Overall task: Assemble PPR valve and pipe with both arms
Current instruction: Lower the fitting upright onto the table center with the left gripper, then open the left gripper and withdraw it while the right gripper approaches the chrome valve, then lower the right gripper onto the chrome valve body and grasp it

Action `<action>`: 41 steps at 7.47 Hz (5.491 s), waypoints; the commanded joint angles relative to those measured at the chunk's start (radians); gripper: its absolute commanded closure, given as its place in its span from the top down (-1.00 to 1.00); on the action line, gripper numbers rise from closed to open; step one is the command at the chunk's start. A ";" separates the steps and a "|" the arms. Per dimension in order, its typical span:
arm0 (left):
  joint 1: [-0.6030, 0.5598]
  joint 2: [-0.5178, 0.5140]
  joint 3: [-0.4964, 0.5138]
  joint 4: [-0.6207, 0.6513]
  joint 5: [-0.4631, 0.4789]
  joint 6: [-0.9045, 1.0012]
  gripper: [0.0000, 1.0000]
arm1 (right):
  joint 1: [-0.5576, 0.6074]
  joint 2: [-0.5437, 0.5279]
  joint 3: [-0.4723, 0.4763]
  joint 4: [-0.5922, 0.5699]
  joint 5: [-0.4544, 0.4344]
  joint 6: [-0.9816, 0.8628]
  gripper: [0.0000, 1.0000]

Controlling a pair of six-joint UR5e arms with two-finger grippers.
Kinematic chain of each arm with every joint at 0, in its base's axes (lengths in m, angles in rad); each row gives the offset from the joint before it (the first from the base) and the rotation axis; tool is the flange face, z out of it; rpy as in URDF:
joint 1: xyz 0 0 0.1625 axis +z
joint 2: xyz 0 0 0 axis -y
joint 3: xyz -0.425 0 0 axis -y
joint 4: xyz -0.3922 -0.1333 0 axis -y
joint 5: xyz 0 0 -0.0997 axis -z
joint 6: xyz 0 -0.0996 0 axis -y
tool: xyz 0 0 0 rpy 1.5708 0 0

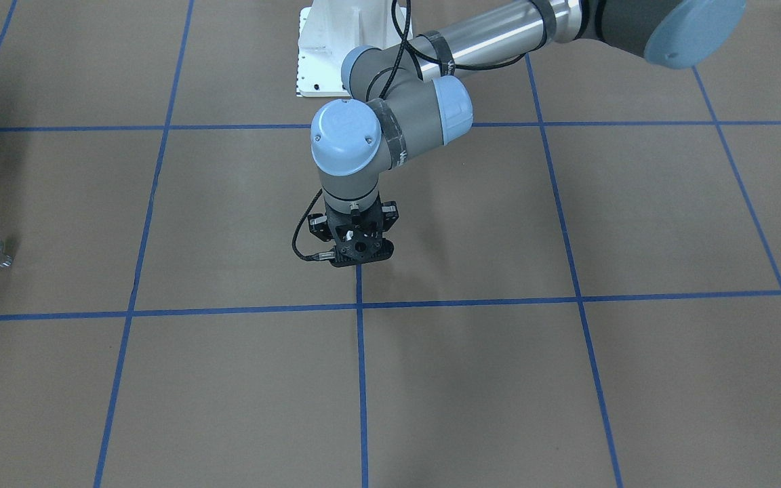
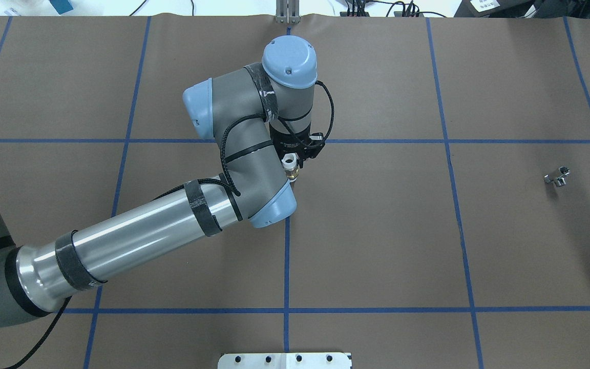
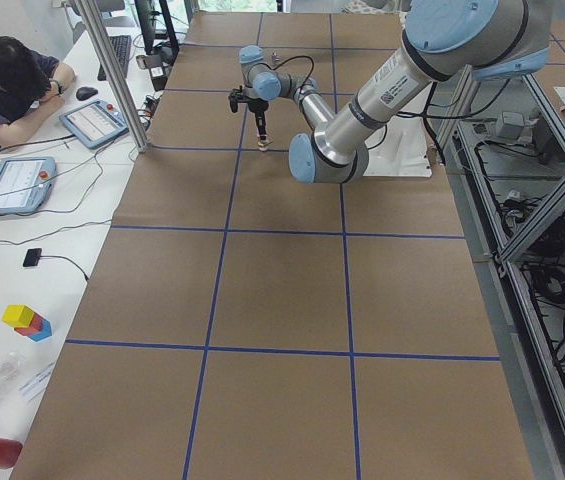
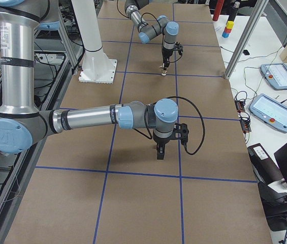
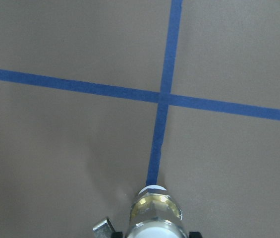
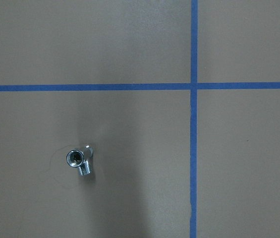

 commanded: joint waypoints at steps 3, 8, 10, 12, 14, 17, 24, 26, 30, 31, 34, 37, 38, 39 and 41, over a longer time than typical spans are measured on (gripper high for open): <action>0.001 0.007 -0.002 -0.002 0.000 0.002 -1.00 | 0.000 0.000 0.000 -0.001 0.000 0.000 0.99; 0.001 0.012 -0.012 -0.002 0.003 0.000 1.00 | 0.002 0.003 0.002 -0.001 -0.002 -0.002 0.99; -0.026 0.025 -0.112 0.026 0.002 0.003 1.00 | 0.002 0.018 0.005 -0.001 -0.005 -0.002 0.99; -0.084 0.220 -0.380 0.087 -0.003 0.175 1.00 | -0.011 0.029 0.024 -0.004 -0.006 0.000 0.99; -0.185 0.518 -0.660 0.090 -0.012 0.390 1.00 | -0.047 0.029 0.029 0.002 -0.008 0.014 0.99; -0.273 0.726 -0.756 0.078 -0.014 0.558 1.00 | -0.153 0.037 0.025 0.047 -0.028 0.093 0.98; -0.286 0.745 -0.755 0.078 -0.012 0.578 1.00 | -0.337 0.048 -0.113 0.388 -0.092 0.491 0.99; -0.286 0.745 -0.755 0.078 -0.011 0.578 1.00 | -0.376 0.061 -0.127 0.403 -0.109 0.563 0.99; -0.284 0.743 -0.755 0.078 -0.012 0.577 1.00 | -0.393 0.090 -0.199 0.404 -0.146 0.558 0.98; -0.284 0.743 -0.755 0.078 -0.011 0.577 1.00 | -0.397 0.110 -0.224 0.404 -0.146 0.555 0.98; -0.284 0.743 -0.755 0.078 -0.011 0.577 1.00 | -0.405 0.110 -0.244 0.404 -0.149 0.551 0.91; -0.284 0.742 -0.755 0.078 -0.011 0.577 1.00 | -0.405 0.107 -0.259 0.404 -0.147 0.551 0.54; -0.284 0.742 -0.755 0.078 -0.011 0.577 1.00 | -0.405 0.107 -0.259 0.404 -0.147 0.551 0.41; -0.284 0.742 -0.755 0.078 -0.011 0.577 1.00 | -0.405 0.107 -0.259 0.404 -0.147 0.551 0.32; -0.284 0.742 -0.753 0.080 -0.011 0.577 1.00 | -0.405 0.107 -0.259 0.404 -0.146 0.554 0.17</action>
